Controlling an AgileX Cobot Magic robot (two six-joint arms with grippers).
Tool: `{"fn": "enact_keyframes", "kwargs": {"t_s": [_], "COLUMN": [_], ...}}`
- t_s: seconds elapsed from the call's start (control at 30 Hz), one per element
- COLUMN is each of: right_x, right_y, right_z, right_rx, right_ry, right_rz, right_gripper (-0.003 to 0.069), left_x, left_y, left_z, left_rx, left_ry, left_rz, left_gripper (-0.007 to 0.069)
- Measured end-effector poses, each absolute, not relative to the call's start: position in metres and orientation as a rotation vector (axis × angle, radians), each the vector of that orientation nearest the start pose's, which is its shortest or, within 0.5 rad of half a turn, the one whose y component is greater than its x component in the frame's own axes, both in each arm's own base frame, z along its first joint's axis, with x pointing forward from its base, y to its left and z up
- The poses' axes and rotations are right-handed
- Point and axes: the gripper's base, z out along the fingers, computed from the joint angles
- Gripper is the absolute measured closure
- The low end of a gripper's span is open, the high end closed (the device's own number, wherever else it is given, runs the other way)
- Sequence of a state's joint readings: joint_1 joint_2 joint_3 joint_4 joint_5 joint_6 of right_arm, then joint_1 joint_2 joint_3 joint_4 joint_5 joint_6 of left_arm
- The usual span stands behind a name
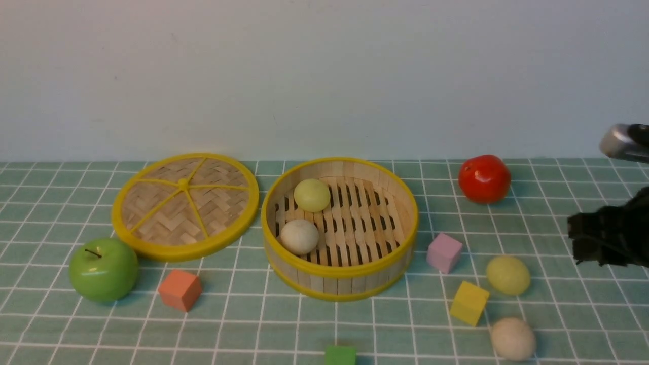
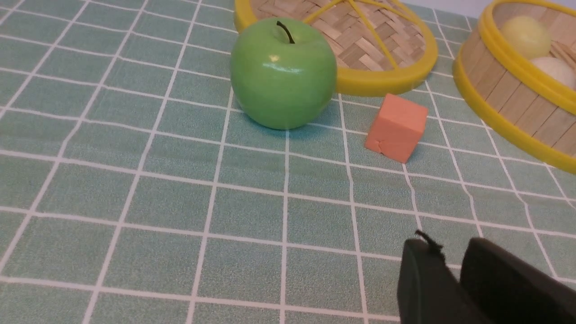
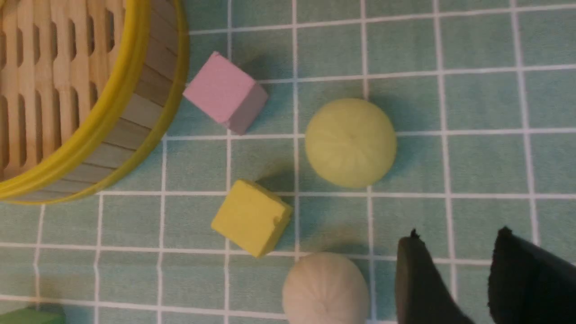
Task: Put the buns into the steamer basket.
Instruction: Use the right arm to grab a steamed stuffed bun
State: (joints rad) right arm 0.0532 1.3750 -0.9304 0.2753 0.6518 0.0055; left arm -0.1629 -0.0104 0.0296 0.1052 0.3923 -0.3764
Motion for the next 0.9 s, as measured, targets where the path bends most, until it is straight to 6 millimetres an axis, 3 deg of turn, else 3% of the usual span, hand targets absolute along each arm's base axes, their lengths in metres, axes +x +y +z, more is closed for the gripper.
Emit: {"fn": "enact_keyframes", "kwargs": {"t_s": [0.23,0.4,0.9], "right_x": [0.323,0.349,0.363], "right_y": [0.054,0.058,0.057], "right_z": [0.235,0.211,0.182], "right_rx": [0.018,-0.001,0.001], "right_ry": [2.689,2.775,2.806], "right_rz": [0.345,0.294,0.260], "right_gripper": [0.0419,0.0419,0.0419], "left_x": [0.052,0.052,0.052], "left_y": [-0.005,-0.005,-0.005], "left_z": [0.169,0.169,0.169], "left_rx": [-0.138,-0.138,-0.138], "left_ry": [1.896,1.896,1.896], "left_rz": [-0.263,-0.263,-0.263], "left_gripper": [0.0493,0.0487,0.0476]}}
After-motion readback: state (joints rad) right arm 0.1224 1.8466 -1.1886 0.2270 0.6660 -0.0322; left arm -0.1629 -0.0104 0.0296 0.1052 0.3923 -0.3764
